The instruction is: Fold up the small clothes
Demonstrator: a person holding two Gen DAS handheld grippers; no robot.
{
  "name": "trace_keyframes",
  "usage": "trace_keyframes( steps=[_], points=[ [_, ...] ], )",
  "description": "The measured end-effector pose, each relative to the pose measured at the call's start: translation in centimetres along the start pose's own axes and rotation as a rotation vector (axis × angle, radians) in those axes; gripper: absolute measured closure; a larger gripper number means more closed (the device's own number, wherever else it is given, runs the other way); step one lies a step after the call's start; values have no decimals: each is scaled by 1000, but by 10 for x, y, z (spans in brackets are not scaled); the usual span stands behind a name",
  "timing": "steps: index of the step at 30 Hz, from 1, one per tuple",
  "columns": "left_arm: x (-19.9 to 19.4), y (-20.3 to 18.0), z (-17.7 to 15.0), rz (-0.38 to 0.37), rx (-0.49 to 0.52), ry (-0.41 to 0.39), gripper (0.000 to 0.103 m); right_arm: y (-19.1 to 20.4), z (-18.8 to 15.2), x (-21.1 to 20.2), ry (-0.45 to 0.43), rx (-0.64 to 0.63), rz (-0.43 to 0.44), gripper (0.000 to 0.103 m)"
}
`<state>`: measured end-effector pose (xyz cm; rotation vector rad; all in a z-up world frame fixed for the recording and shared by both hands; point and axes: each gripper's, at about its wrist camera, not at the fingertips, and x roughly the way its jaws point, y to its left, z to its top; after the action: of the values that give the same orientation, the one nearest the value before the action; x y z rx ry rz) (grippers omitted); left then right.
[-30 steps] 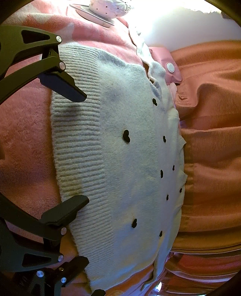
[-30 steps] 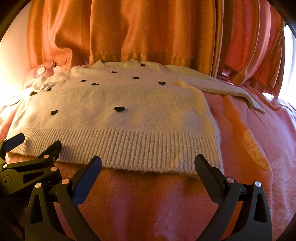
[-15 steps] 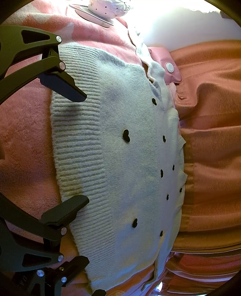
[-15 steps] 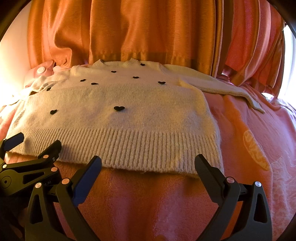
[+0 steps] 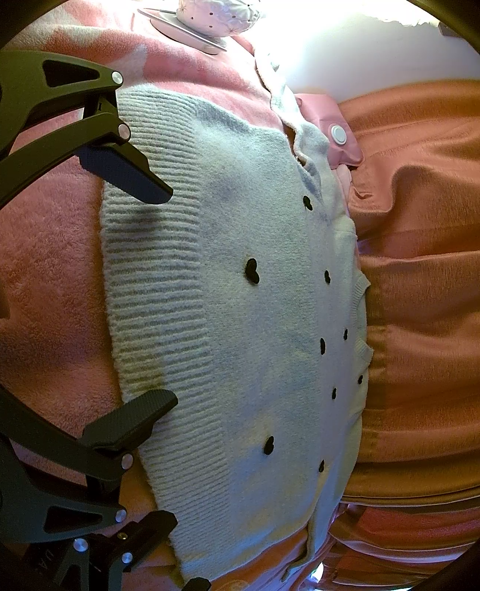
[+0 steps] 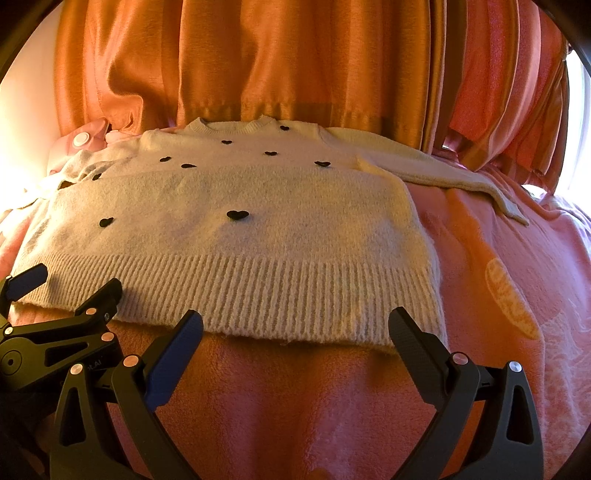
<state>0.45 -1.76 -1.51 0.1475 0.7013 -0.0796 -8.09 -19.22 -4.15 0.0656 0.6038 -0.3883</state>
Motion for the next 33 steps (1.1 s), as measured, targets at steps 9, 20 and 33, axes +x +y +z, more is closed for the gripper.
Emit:
trace_keyframes(
  steps=[9, 20, 33],
  points=[
    [0, 0, 0, -1, 1, 0, 5, 0, 0, 0, 1, 0, 1, 5],
    [0, 1, -1, -1, 1, 0, 5, 0, 0, 0, 0, -1, 0, 5],
    [-2, 2, 0, -13, 1, -5, 5, -6, 3, -1, 22, 28, 49, 5]
  ],
)
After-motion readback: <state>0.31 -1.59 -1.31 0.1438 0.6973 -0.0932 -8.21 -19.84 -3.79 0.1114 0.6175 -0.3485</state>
